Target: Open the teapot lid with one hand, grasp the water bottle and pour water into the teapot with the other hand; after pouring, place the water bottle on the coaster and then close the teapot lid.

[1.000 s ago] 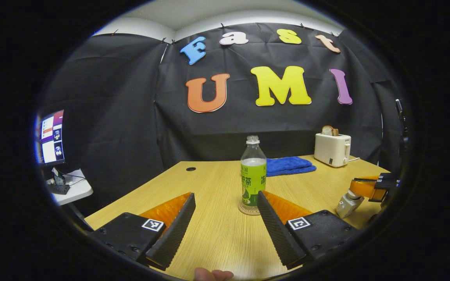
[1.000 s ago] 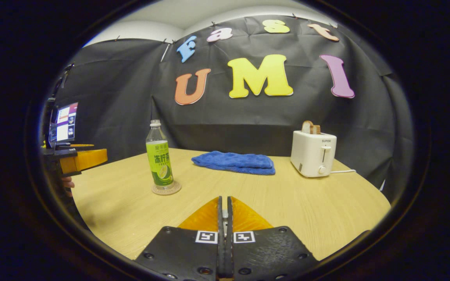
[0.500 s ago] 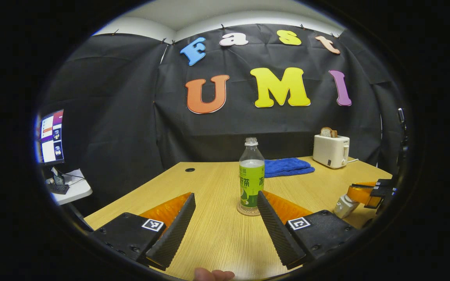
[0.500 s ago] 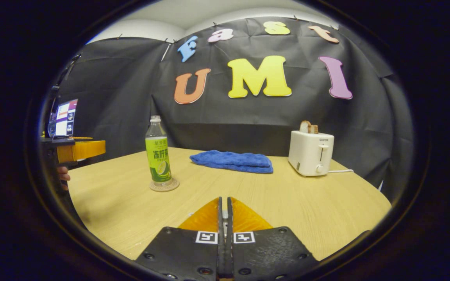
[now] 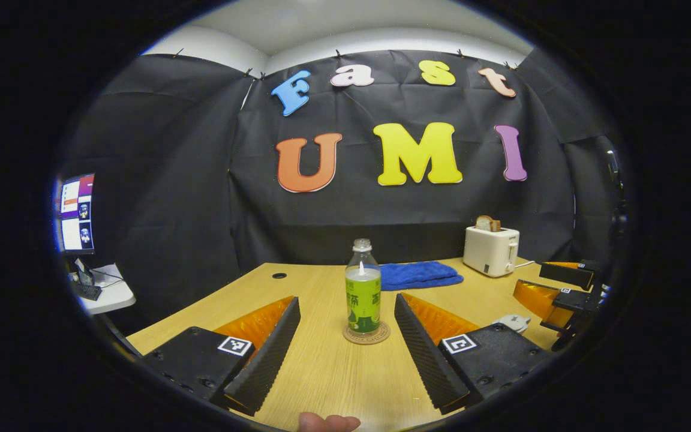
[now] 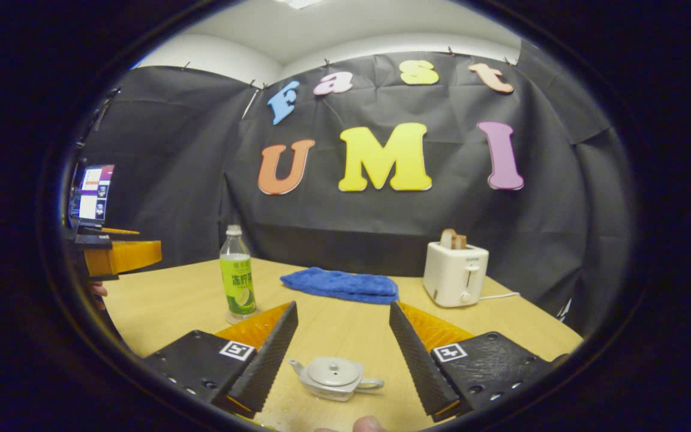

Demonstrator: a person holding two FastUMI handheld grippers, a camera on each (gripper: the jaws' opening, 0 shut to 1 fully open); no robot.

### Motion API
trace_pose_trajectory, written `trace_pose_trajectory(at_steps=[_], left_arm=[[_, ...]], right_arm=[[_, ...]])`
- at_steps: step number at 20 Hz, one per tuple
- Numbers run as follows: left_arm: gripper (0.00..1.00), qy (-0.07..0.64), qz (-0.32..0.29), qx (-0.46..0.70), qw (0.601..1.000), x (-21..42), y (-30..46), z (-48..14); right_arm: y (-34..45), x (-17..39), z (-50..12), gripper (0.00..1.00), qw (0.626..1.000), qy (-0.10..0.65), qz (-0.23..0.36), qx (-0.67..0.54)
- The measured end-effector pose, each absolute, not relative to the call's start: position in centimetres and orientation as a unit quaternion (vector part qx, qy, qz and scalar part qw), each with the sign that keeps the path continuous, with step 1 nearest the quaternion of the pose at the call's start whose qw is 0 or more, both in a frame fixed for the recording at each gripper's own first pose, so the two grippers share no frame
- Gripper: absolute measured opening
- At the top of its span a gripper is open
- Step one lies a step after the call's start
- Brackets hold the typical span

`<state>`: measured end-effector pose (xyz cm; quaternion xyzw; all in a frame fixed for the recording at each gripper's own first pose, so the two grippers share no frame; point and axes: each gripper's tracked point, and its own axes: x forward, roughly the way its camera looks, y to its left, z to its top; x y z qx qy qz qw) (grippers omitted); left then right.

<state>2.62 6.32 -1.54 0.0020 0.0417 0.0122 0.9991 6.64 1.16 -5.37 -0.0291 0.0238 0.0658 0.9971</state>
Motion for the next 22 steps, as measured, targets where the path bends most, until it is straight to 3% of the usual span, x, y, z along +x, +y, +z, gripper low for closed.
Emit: trace_pose_trajectory(at_steps=[1, 13, 22], left_arm=[[0.99, 0.041, 0.008, 0.005, 0.999, 2.4, 5.6, -1.4], [0.99, 0.006, 0.008, -0.002, 1.0, -1.8, 1.6, 0.1], [0.99, 0.003, -0.005, -0.002, 1.0, -2.2, 1.2, -0.1]], right_arm=[[0.8, 5.9, -4.3, 0.96, 0.998, 0.011, 0.056, -0.035], [-2.8, -0.5, -1.6, 0.97, 1.0, -0.016, -0.001, -0.024], [-1.7, -1.4, -1.0, 0.97, 1.0, -0.017, -0.001, -0.026]])
